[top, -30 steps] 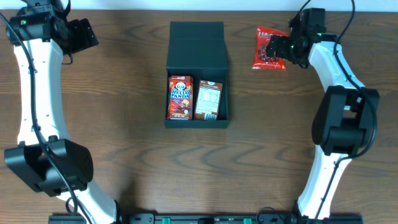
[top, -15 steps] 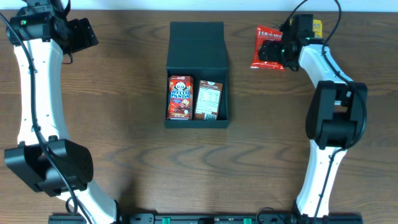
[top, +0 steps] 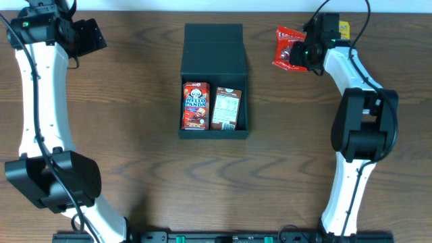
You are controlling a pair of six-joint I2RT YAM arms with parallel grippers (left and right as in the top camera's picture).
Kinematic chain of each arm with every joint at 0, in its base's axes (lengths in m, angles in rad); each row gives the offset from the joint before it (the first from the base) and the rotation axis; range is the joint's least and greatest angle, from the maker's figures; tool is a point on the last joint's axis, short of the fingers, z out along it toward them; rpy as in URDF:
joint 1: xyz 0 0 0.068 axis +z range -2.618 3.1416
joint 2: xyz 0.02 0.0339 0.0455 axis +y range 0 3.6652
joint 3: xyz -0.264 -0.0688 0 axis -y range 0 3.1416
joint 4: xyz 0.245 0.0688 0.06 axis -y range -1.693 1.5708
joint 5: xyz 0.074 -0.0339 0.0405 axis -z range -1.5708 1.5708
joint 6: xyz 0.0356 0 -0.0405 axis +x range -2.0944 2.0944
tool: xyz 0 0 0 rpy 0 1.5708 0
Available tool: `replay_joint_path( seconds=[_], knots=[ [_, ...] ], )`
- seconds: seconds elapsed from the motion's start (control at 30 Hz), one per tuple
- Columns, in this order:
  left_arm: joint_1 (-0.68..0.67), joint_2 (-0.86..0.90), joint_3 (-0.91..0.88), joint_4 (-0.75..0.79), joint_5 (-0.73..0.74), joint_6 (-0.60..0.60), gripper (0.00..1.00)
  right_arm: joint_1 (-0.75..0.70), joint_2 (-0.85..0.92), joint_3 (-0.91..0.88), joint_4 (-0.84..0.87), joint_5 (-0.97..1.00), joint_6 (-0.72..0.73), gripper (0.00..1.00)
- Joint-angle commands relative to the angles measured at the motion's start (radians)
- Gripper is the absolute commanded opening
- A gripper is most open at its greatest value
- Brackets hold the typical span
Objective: Pack container
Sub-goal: 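Lift the red Hacks bag with the right gripper, then carry the red Hacks bag left and lower it into the green box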
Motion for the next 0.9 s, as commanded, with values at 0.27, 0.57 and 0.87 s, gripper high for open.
replay_joint_path(
  seconds=[0.27,0.57,0.87],
  knots=[
    [0.004,-0.003,0.015,0.002,-0.017,-0.004,0.95,0.013,0.020,0.193,-0.264,-0.050,-0.008,0.02],
    [0.004,-0.003,0.015,0.012,-0.017,-0.004,0.95,0.095,-0.056,0.454,-0.556,-0.027,-0.098,0.02],
    [0.004,-0.003,0.015,0.018,-0.017,-0.004,0.95,0.163,-0.206,0.460,-0.656,0.021,-0.090,0.02]
  ],
)
